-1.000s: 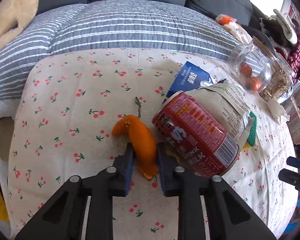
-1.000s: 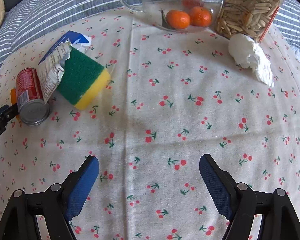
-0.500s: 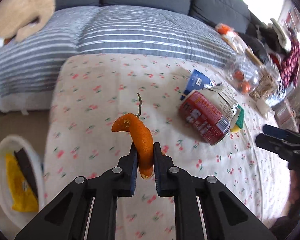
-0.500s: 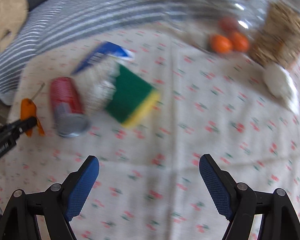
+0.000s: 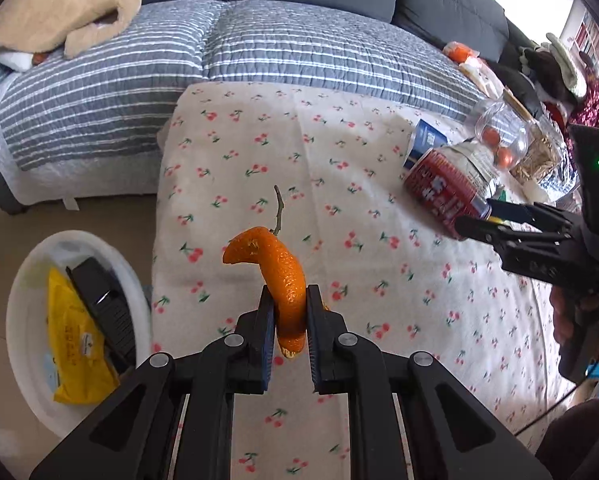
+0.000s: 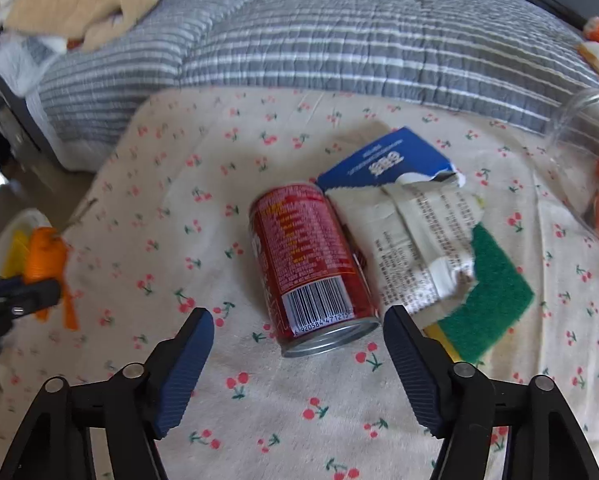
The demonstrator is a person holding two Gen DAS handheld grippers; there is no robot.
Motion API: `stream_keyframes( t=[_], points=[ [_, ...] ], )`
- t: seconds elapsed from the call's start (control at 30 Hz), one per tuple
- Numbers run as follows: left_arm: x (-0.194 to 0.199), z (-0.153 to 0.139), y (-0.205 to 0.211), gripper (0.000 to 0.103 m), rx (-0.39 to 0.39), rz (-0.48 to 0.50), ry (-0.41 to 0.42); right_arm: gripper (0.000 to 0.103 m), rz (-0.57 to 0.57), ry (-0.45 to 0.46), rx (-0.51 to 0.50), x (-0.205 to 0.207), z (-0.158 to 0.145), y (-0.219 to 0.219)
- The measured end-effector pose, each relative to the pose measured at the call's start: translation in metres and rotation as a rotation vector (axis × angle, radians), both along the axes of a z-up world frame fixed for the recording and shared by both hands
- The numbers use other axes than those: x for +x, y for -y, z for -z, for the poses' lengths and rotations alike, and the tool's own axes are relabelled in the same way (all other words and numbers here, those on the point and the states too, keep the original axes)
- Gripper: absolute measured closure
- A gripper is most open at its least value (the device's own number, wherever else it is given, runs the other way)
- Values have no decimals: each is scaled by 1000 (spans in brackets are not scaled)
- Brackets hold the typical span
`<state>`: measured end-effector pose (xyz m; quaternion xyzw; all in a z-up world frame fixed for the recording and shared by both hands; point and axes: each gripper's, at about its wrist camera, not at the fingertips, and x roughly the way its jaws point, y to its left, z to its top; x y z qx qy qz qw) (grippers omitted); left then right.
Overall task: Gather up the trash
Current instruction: 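Grasp the red can with the right gripper while the left gripper holds the orange peel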
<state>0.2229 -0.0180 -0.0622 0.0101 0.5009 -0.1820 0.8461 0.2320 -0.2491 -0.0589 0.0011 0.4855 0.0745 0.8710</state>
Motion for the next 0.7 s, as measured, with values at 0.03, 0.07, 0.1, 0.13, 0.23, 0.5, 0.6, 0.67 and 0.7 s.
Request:
stream_keyframes(
  t=[0.03,0.07,0.1,0.13,0.23,0.5,0.6,0.67,0.7],
  points=[
    [-1,0,-2,88,1,0,2,33,2,-5,-16,3,3,-2],
    [-2,-1,-3,88,1,0,4,34,4,-8,-27,5,6,-2],
    [-3,-2,-5,88,2,-1,6,34,9,-8,-39,7,8,-3],
    [-4,-2,-7,88,3,-1,7,36,11,-8,-45,8,9,-2],
    [-9,-2,-11,88,9,-3,4,38,11,-10,-56,10,14,-4],
    [-20,-7,-22,88,16,-10,12,46,-4,-14,-81,7,21,-11],
    [-25,-11,-27,88,11,-14,19,46,-2,6,-51,1,10,-13],
    [-29,-13,-29,88,7,-16,24,46,-10,17,-46,-4,3,-17],
    [-31,-15,-30,88,5,-17,26,47,-16,22,-42,-9,-1,-20]
  ],
)
